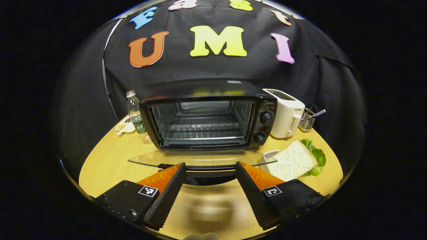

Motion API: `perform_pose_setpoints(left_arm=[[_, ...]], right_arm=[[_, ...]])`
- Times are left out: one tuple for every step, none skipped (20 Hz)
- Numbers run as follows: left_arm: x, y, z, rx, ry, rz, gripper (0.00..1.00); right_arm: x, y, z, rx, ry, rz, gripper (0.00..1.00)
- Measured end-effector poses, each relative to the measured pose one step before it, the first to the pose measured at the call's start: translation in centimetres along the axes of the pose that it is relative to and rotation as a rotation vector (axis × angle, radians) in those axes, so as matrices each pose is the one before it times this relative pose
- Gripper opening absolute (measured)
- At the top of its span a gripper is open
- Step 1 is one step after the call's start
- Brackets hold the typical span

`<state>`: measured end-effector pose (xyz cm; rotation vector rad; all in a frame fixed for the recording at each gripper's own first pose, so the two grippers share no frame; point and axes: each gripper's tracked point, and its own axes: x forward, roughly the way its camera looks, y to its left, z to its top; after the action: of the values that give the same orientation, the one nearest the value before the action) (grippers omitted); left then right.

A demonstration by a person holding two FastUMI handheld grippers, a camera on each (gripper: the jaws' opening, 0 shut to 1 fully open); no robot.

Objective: Open the electric oven with the left hand, put the food in, and close the electric oven.

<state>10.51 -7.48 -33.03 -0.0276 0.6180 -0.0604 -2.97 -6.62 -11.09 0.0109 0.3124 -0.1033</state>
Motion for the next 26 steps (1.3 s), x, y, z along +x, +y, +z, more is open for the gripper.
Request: perform_pose_setpoints(left_arm=[[-0.004, -0.094, -1.134, -0.00253, 0.02219, -0.00068, 0.98], [0.267, -0.066, -0.473, 0.00032, 0.02019, -0.00194, 0.98], [0.235, 0.097, -0.616, -0.00185, 0.00845, -0.00046, 0.98], [0.053, 0.018, -0.825, 0.00028, 0.01635, -0.00005, 0.97], [0.13, -0.073, -0.766, 0.00017, 0.0177, -0.00064, 0.96], [0.439, -0.008, -0.811, -0.00081, 0.02127, -0.00027, 1.0], [0.194, -0.004, -0.562, -0.00196, 0.0155, -0.00102, 1.0], [0.503, -0.022, -0.617, -0.00344, 0.01945, -0.00007, 0.96], [0.388, -0.024, -0.588, -0.00181, 0.02172, -0.00054, 0.96], [0.232, 0.036, -0.614, -0.00191, 0.02082, 0.00002, 0.95], [0.044, 0.044, 0.042, 0.00066, 0.00466, 0.00095, 0.96], [-0.048, 0.006, 0.177, 0.00271, -0.01056, 0.00003, 0.96], [-0.078, -0.055, 0.014, 0.00478, -0.00244, 0.00015, 0.96], [-0.077, 0.021, -0.03, 0.00229, -0.00528, 0.00119, 0.95], [-0.25, 0.008, 0.239, 0.00062, -0.01185, -0.00041, 0.95], [-0.146, -0.126, 0.129, -0.00129, -0.01157, -0.00697, 1.0], [-0.366, -0.236, 0.496, -0.00479, -0.02527, -0.01394, 0.96], [-0.751, 0.114, 0.346, 0.00242, -0.01737, -0.00663, 0.96], [-0.832, 0.162, 0.38, 0.00345, -0.01929, -0.00334, 0.96], [-0.955, 0.292, 0.484, 0.00154, -0.02533, -0.00014, 0.96], [-1.11, 0.319, 0.651, 0.00013, -0.02688, -0.00236, 0.96], [-1.262, 0.559, 0.768, 0.0016, -0.02657, -0.00031, 0.96], [-1.261, 0.37, 0.811, 0.00135, -0.02472, -0.00256, 0.96], [-1.324, 0.468, 0.762, 0.00713, -0.0218, -0.00182, 0.96], [-1.441, 0.628, 0.926, 0.01175, -0.02336, 0.00153, 0.96], [-1.478, 0.673, 1.094, 0.00953, -0.02791, 0.00573, 0.96]], right_arm=[[-0.111, -0.262, -0.262, -0.00025, 0.00364, -0.00466, 0.92], [-0.175, -0.261, -0.205, 0.00196, 0.00266, -0.00507, 0.92], [-0.228, -0.242, -0.315, 0.00198, 0.00631, -0.00543, 0.93], [-0.224, -0.284, -0.179, 0.00157, 0.00341, -0.00458, 1.0], [-0.094, -0.304, -0.213, 0.00041, 0.00273, -0.00691, 0.93], [-0.15, -0.269, -0.21, -0.00058, 0.00461, -0.00654, 0.92], [-0.135, -0.217, -0.302, 0.00053, 0.00353, -0.00487, 1.0], [-0.068, -0.125, -0.212, -0.0008, 0.00556, -0.00267, 1.0], [-0.089, -0.132, -0.308, -0.00155, 0.00532, -0.00234, 1.0], [0.003, -0.064, -0.301, -0.00187, 0.007, -0.00172, 1.0], [0.028, -0.023, -0.38, 0.00113, 0.0083, 0.00078, 1.0], [-0.045, 0.063, -0.124, 0.00451, 0.00253, 0.00375, 1.0], [0.011, -0.073, -0.151, 0.00357, 0.00457, -0.00016, 1.0], [0.136, -0.07, -0.113, 0.00181, 0.0012, 0.00144, 1.0], [0.101, 0.096, -0.117, 0.00275, 0.00128, 0.00399, 1.0], [0.082, 0.04, 0.029, 0.00179, 0.00188, 0.00244, 0.93], [0.146, -0.046, -0.091, 0.00125, -0.00109, 0.00249, 1.0], [0.231, 0.119, -0.127, 0.00154, -0.00057, 0.00359, 1.0], [0.432, 0.14, -0.317, 0.00142, 0.00483, 0.00371, 1.0], [0.358, 0.212, -0.347, 0.00175, 0.00488, 0.00583, 1.0], [0.392, 0.281, -0.455, 0.00288, 0.00668, 0.00657, 1.0], [0.51, 0.412, -0.578, 0.00106, 0.00948, 0.01075, 1.0], [0.623, 0.491, -0.639, -0.00027, 0.00631, 0.01176, 0.93], [0.802, 0.346, -0.8, 0.00328, 0.01534, 0.01135, 0.93], [0.97, 0.534, -1.074, 0.00789, 0.02037, 0.0188, 1.0], [1.125, 0.556, -1.033, 0.01144, 0.02235, 0.02276, 1.0]])
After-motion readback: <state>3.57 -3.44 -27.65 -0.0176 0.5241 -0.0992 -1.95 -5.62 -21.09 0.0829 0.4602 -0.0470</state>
